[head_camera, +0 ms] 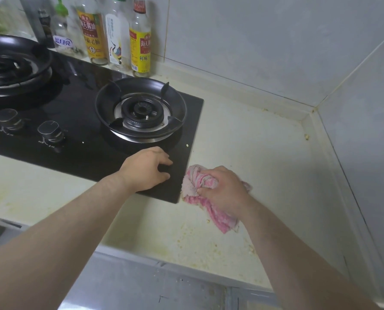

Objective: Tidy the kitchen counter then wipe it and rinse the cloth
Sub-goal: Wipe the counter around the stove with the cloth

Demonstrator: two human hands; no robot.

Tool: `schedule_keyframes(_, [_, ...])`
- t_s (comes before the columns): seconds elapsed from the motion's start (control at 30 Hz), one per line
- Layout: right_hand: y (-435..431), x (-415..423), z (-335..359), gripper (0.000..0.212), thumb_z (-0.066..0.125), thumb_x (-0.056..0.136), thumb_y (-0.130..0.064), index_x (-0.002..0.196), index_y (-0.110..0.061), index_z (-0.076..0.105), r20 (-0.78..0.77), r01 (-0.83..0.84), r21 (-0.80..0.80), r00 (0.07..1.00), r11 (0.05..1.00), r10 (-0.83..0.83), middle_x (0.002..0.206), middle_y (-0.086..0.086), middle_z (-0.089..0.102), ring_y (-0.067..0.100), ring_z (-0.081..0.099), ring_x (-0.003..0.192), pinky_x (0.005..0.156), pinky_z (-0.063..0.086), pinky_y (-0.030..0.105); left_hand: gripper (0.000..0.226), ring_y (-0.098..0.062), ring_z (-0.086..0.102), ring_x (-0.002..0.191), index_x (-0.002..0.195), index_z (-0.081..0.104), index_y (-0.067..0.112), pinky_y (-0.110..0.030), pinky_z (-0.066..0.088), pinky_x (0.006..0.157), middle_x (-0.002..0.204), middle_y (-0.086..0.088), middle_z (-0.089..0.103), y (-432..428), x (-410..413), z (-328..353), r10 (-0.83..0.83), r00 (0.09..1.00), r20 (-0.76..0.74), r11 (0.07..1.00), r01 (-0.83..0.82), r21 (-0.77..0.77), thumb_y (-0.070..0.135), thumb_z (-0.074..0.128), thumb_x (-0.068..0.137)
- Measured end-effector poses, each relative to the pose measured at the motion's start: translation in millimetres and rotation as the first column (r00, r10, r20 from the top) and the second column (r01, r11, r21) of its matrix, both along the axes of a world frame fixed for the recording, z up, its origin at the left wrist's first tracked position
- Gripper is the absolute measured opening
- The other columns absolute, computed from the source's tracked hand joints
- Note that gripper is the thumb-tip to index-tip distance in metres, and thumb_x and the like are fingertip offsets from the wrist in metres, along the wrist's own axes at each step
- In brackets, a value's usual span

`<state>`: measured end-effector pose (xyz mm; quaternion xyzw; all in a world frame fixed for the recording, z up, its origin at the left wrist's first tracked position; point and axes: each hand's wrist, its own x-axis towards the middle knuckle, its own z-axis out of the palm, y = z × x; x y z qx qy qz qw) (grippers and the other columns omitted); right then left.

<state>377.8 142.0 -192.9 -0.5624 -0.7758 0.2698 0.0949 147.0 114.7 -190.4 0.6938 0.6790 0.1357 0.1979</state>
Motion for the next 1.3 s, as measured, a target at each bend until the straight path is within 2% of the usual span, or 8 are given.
schedule_keyframes(0.13, [-2.0,-1.1,-3.1,0.048,0.073,0.08,-0.04,0.125,-0.03,0.061,0.007,0.011,0.018,1.0,1.0,-0.011,0.109,-0.016,0.048,0.011,0.049,0.114,0.097,0.037,0.026,0.037,-0.012,0.051,0.119,0.121,0.064,0.018,-0.025,0.036,0.104,0.13,0.006,0.056,-6.8,2.8,4.5,-0.068,0.997,0.034,0.997,0.067,0.032,0.024,0.067,0.085])
schedule_keyframes(0.2, [-5.0,-0.1,-3.1,0.048,0.072,0.08,-0.04,0.126,-0.03,0.06,0.01,0.023,0.02,1.0,1.0,-0.023,0.109,-0.015,0.048,0.012,0.049,0.114,0.097,0.037,0.027,0.033,-0.012,0.052,0.12,0.119,0.066,0.018,-0.029,0.031,0.11,0.129,0.005,0.057,-10.9,10.7,3.5,-0.079,0.997,0.004,0.993,0.078,0.088,0.024,0.065,0.086])
schedule_keyframes(0.37, [-22.9,9.1,-1.8,0.05,0.074,0.08,-0.04,0.126,-0.027,0.061,0.016,0.009,0.019,1.0,1.0,-0.009,0.112,-0.01,0.052,0.012,0.05,0.112,0.092,0.036,0.026,0.038,-0.014,0.051,0.118,0.119,0.065,0.02,-0.027,0.042,0.096,0.128,0.007,0.054,-14.4,18.0,-2.0,-0.052,0.998,-0.023,0.998,0.053,0.037,0.032,0.068,0.083])
schedule_keyframes(0.5, [-46.9,27.3,-0.7,0.051,0.073,0.081,-0.041,0.128,-0.031,0.059,0.009,-0.019,0.001,1.0,1.0,0.019,0.108,-0.017,0.048,0.005,0.045,0.107,0.087,0.028,0.021,0.038,-0.014,0.051,0.121,0.117,0.067,0.016,-0.032,0.043,0.099,0.127,0.002,0.056,-18.0,19.2,-5.8,-0.04,0.999,0.01,0.998,0.039,0.058,0.029,0.069,0.082])
schedule_keyframes(0.63, [-66.7,53.2,-3.7,0.051,0.074,0.078,-0.042,0.127,-0.035,0.059,0.025,-0.029,-0.037,0.999,0.999,0.029,0.105,-0.025,0.046,0.003,0.046,0.107,0.096,0.036,0.027,0.036,-0.016,0.053,0.119,0.115,0.068,0.016,-0.032,0.042,0.101,0.128,0.002,0.056,-19.6,20.5,-6.5,-0.017,0.999,0.037,0.998,0.014,0.06,0.028,0.071,0.081])
schedule_keyframes(0.77, [-79.3,74.9,-5.6,0.048,0.075,0.079,-0.039,0.125,-0.036,0.06,0.027,-0.013,-0.039,1.0,0.999,0.014,0.103,-0.034,0.04,0.001,0.044,0.108,0.097,0.034,0.024,0.036,-0.017,0.052,0.12,0.116,0.067,0.016,-0.03,0.04,0.102,0.129,0.002,0.055,-20.7,23.2,-5.5,0.003,0.999,0.047,0.999,-0.005,0.043,0.025,0.071,0.082])
schedule_keyframes(1.03, [-78.5,63.2,-4.9,0.05,0.07,0.08,-0.042,0.127,-0.031,0.06,0.005,-0.027,0.047,1.0,0.999,0.027,0.104,-0.017,0.047,0.012,0.046,0.11,0.098,0.038,0.031,0.038,-0.017,0.047,0.127,0.125,0.062,0.015,-0.03,0.036,0.106,0.139,0.001,0.048,-22.3,36.7,-3.7,0.035,0.999,-0.031,0.999,-0.035,0.014,0.02,0.064,0.087])
schedule_keyframes(1.3, [-73.1,93.4,-2.3,0.051,0.069,0.083,-0.043,0.131,-0.032,0.057,-0.002,-0.003,-0.009,1.0,1.0,0.003,0.106,-0.015,0.047,0.012,0.044,0.111,0.098,0.034,0.03,0.038,-0.022,0.05,0.123,0.121,0.064,0.008,-0.03,0.033,0.105,0.136,-0.004,0.052,-24.1,44.5,-1.5,0.08,0.996,-0.039,0.996,-0.079,0.028,0.013,0.068,0.084])
